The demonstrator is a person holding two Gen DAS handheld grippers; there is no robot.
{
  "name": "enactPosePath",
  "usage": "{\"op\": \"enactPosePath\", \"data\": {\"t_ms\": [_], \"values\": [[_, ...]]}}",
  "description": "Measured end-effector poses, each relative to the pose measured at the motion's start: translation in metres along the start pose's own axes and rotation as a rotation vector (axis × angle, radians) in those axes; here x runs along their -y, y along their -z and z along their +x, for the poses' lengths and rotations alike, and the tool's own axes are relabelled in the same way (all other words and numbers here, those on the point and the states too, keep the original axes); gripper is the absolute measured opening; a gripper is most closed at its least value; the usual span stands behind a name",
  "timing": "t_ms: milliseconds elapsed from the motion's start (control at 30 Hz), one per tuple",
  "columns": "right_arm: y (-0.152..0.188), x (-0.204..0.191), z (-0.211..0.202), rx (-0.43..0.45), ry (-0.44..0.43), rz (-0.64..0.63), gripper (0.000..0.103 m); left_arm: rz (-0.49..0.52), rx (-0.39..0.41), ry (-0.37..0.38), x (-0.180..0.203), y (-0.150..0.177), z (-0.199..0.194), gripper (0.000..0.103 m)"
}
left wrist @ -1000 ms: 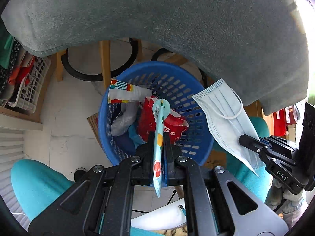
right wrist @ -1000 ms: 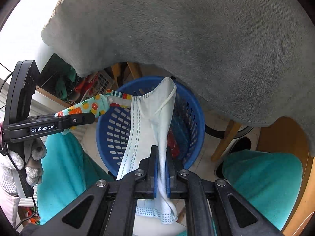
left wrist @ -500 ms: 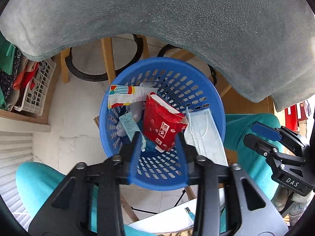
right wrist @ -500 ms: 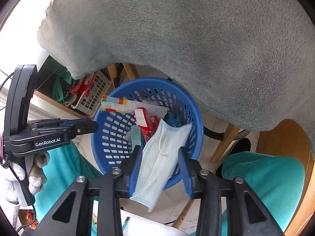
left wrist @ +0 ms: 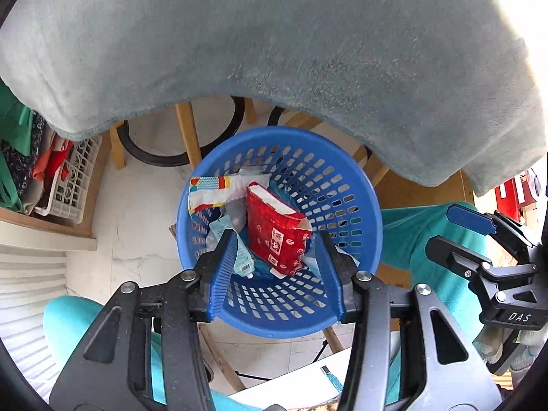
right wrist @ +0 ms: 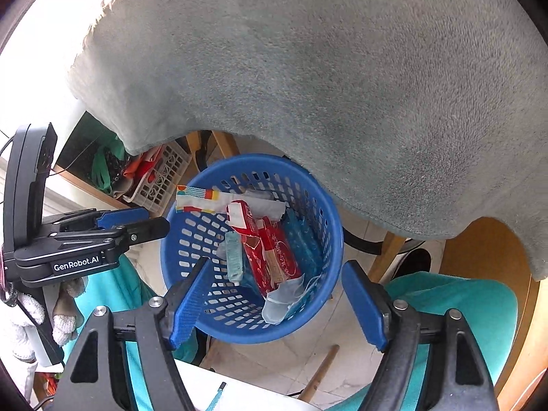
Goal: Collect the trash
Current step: 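Open both tools to drop the tube and mask into the basket, then raise both tools back over the bed toward the wristband and cap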
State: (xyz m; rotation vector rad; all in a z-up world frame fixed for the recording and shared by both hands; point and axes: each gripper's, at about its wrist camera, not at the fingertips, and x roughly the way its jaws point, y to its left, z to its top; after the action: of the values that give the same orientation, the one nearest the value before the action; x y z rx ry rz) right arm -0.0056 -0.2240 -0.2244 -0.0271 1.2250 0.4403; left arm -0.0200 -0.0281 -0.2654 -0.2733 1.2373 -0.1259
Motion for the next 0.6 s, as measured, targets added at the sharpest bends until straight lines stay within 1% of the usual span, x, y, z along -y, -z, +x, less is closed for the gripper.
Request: {"op": "enactPosePath", "data": {"t_ms": [200,367,600], "values": [[-0.009,0.000,-0.030,0.073,-0.014,0.007,0.082,0.032,0.085,0.007,0.009,-0.011,-0.035,0.048],[-0.021,-0.001,-0.065,0.162,-0.017,0.004,0.084,0.066,0.174,0.011,0.022,-0.023,-0.069,0.048],[-0.038,-0.011,-0.110,0.267,-0.016,-0.043,0.086,0.112,0.275,0.029,0.040,-0.040,-0.114,0.048]]}}
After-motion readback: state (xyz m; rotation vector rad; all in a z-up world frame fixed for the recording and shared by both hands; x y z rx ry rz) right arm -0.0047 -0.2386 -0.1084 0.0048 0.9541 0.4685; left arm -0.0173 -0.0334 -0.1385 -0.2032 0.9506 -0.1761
